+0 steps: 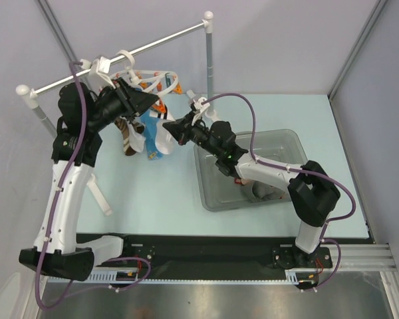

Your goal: Remove the socks clipped to the hanger

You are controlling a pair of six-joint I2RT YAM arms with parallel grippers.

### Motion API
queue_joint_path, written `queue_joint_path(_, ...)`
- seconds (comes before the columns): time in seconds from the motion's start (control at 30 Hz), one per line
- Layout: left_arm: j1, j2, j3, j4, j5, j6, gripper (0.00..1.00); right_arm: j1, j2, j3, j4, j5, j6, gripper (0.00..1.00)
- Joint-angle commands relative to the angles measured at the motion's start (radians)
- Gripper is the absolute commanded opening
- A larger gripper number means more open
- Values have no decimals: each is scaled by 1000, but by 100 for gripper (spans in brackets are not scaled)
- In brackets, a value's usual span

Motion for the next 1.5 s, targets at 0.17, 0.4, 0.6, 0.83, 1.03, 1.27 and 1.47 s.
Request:
queue_joint_path(0.17,-66,89,119,2,-105,40,30,9,-3,-11,61,-53,20,0)
queue_joint_path(0.4,-98,175,171,10,-136,52,32,21,4,-10,73,-62,39,0)
queue_joint_path(0.6,-110,232,179,37,-146,57,34,46,-3,-2,72,-61,37,0)
queue_joint_path(0.83,-115,295,208,51,-159,66,34,53,-6,21,48,-32,45,0)
queue_joint_path(1.03,-115,305,315,-64,-197,52,39,63,0,41,18,-13,31,0)
queue_joint_path(1.27,-115,224,374,-220,-286,62,42,59,-7,39,-3,10,19,0)
queue_joint_path(1.47,-116,140,362,-374,-444,108,43,66,-16,39,-40,10,-3,0)
